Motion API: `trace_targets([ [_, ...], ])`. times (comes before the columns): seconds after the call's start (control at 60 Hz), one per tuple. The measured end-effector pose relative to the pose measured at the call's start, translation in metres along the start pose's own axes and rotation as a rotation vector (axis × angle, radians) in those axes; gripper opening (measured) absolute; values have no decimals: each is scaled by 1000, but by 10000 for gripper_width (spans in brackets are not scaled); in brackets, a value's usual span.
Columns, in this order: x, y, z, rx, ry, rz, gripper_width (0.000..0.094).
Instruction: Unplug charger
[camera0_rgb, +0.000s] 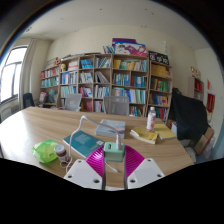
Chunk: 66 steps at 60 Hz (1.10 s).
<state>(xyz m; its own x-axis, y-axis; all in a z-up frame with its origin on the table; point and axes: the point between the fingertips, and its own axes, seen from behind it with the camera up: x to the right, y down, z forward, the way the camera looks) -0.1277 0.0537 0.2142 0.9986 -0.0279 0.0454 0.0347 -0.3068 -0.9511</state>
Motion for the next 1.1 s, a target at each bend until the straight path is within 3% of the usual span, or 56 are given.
trace_targets([
  [0.117,67,41,-11,-98,67,19,238],
  [0.233,112,118,-26,-301,126,24,237],
  [0.383,113,202,-41,-529,80,78,242],
  [0.45,107,226,-40,-582,52,96,253],
  [0.767,109,238,-21,-653,65,81,400],
  [0.867,124,231,-27,-646,110,70,734],
  [0.917,122,223,-33,-624,106,100,847],
  [1.1,97,187,-94,-566,97,255,836],
])
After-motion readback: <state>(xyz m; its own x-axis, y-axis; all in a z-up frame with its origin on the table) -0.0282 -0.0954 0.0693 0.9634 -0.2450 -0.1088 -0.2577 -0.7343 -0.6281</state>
